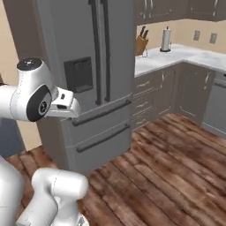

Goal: Navigate to the fridge.

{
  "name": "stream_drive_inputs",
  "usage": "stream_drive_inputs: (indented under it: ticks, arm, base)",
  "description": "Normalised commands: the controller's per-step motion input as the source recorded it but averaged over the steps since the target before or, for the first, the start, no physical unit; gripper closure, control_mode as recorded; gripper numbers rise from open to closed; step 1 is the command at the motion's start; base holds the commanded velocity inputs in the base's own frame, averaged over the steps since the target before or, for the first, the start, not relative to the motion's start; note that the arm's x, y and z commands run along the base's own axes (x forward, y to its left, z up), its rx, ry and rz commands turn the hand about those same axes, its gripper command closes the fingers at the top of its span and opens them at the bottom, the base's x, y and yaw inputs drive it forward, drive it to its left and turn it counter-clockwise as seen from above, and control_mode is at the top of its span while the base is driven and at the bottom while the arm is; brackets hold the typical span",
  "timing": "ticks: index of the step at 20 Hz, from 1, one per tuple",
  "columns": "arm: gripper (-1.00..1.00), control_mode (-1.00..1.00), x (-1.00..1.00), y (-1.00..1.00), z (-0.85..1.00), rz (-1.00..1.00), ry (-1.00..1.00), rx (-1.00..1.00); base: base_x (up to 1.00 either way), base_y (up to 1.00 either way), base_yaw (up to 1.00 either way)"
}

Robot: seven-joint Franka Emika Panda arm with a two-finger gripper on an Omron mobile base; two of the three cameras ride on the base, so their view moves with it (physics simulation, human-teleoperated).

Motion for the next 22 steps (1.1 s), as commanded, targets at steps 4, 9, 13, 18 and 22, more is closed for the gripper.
stream_drive_inputs:
  ticks: [4,9,13,18,22]
  arm:
    - [-1.00,1.00,0.00,0.00,0.00,0.00,0.00,0.00]
    - [-1.00,1.00,0.00,0.00,0.00,0.00,0.00,0.00]
    - [-1.00,1.00,0.00,0.00,0.00,0.00,0.00,0.00]
    - [-1.00,1.00,0.00,0.00,0.00,0.00,0.00,0.00]
    - [-1.00,1.00,0.00,0.00,0.00,0.00,0.00,0.00]
  base:
    - [0.97,-0.74,0.58]
    - [1.00,-0.55,0.62]
    - [0.95,-0.52,0.61]
    - [0.86,-0.53,0.53]
    - [0.64,-0.43,0.23]
